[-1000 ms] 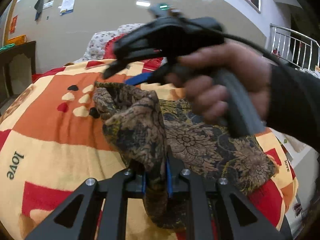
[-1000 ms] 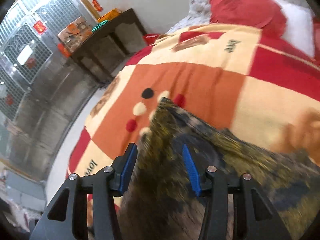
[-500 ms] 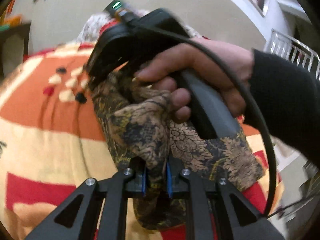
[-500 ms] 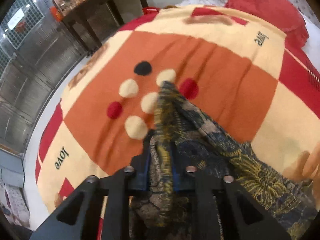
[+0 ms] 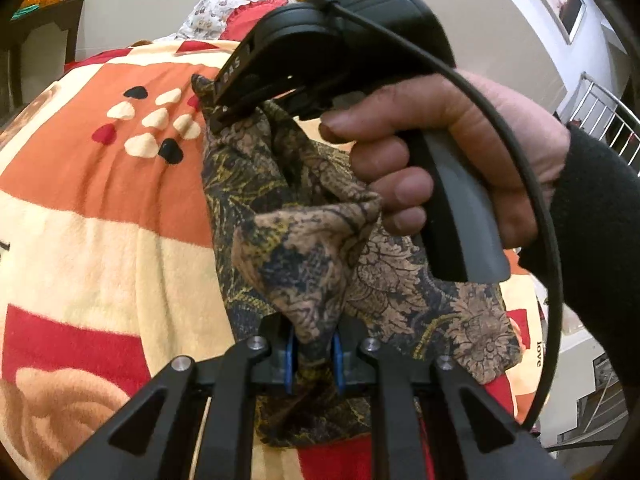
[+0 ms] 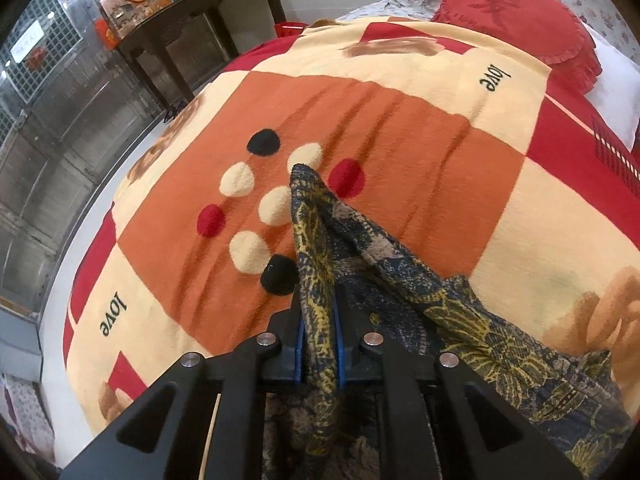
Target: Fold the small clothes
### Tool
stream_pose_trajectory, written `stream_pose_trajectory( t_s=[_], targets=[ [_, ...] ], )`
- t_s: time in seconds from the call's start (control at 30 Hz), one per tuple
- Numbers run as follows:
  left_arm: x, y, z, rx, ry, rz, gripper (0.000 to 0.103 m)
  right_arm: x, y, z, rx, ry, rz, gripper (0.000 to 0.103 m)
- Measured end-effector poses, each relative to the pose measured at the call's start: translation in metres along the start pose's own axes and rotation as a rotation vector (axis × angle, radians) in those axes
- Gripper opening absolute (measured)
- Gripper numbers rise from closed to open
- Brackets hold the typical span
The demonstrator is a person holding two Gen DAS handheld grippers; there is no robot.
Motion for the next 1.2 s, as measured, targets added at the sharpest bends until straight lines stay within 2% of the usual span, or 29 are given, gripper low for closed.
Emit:
stream_pose_trajectory(
  t_s=[0.23,0.57,0.67,0.83,0.97,1.07,1.2],
  targets=[
    [-0.002,0.018,-0.002,0.011,-0.011,0.017,0.014,-0.008,0.022,-0.022,-0.010,0.029,0.052,0.012],
    [-0.006,0.073,-0.009,0.004,-0.007,0.068,0.014,-0.043,0.077,-0.083,-0.039,0.095,0.146,0.011],
    [-0.007,0.097,-0.014,-0.022,0.003,0.104,0.014,-0.053,0.092,-0.101,-0.043,0.115,0.166,0.011],
    [-0.015,0.147,-0.013,-0.105,-0.027,0.146,0.012,-0.069,0.120,-0.136,-0.061,0.128,0.157,0.011],
    [-0.037,0.197,0.000,-0.175,-0.077,0.207,0.008,-0.088,0.150,-0.158,-0.099,0.093,0.137,0.011],
    [-0.054,0.231,0.015,-0.193,-0.098,0.275,0.008,-0.107,0.179,-0.170,-0.132,0.054,0.139,0.011],
    [-0.065,0.253,0.042,-0.210,-0.133,0.301,0.007,-0.130,0.214,-0.174,-0.159,0.023,0.168,0.011]
  ],
)
Point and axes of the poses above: each gripper's, at about its wrist camera, not at the fingertips, and z roughly the way its jaws point, y to its right, x to its top, the point moved 7 cm from there along z, roughly the way its jaws point, and after that the axes turned 1 degree about -z, right-handed, at the moved point
